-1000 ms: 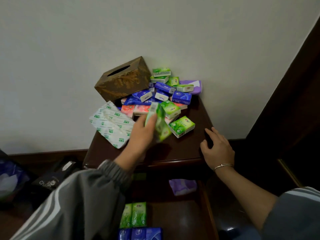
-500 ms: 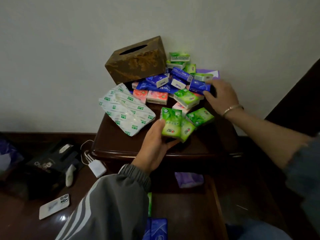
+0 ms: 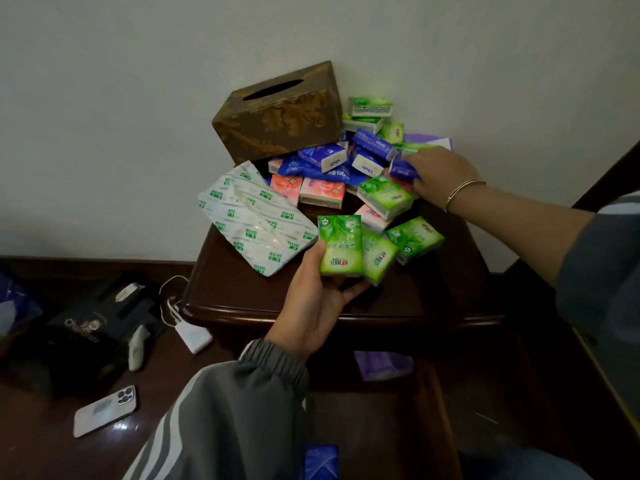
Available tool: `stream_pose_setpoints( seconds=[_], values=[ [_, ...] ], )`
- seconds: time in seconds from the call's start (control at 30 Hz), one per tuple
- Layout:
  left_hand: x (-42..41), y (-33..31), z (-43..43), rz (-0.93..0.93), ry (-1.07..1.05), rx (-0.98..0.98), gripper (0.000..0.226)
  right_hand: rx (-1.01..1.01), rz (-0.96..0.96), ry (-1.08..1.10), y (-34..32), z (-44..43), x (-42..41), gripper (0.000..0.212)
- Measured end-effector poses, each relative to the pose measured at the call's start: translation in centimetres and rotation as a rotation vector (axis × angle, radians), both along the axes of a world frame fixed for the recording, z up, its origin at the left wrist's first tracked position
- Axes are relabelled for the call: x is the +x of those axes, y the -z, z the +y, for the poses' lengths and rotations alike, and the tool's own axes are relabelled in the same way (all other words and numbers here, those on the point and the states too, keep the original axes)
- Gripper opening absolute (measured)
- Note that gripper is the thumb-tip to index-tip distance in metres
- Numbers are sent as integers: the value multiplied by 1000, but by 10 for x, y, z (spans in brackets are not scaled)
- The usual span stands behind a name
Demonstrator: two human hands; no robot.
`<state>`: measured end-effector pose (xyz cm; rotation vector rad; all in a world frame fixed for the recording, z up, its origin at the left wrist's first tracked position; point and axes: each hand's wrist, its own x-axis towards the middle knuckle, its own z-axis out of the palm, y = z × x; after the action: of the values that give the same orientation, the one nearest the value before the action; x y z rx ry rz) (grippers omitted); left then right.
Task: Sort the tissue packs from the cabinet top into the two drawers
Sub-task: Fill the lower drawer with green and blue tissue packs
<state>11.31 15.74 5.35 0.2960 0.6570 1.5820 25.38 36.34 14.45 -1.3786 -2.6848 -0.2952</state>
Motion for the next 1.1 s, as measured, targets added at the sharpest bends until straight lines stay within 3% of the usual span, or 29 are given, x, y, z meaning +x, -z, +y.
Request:
stream_pose_setpoints(
  seconds=[0.17,0.37,0.6,0.77,0.87,0.97,1.1],
  values=[
    [-1,-1,-2,-2,-10,28,28,114,458,-136,-10,-42,33,41],
    [-2,-4,-3,-25,-20,7,31,-122,126,-232,15,-103,63,48],
    [3,-14,-13,15,-26,-64,41,-436,145,-165,5,-87,47,26],
    [7,-21,-27,128,-4,-128,33,-571,124,-86,7,-80,42,43],
    [9,-24,-41,187,32,-155,35,-610,200,7,11,-81,41,67],
    [8,-27,-61,155,92,-164,38,-589,139,106,12,-83,37,95],
    [4,-22,-97,91,151,-215,46,-482,29,202,17,-90,39,94]
  ],
)
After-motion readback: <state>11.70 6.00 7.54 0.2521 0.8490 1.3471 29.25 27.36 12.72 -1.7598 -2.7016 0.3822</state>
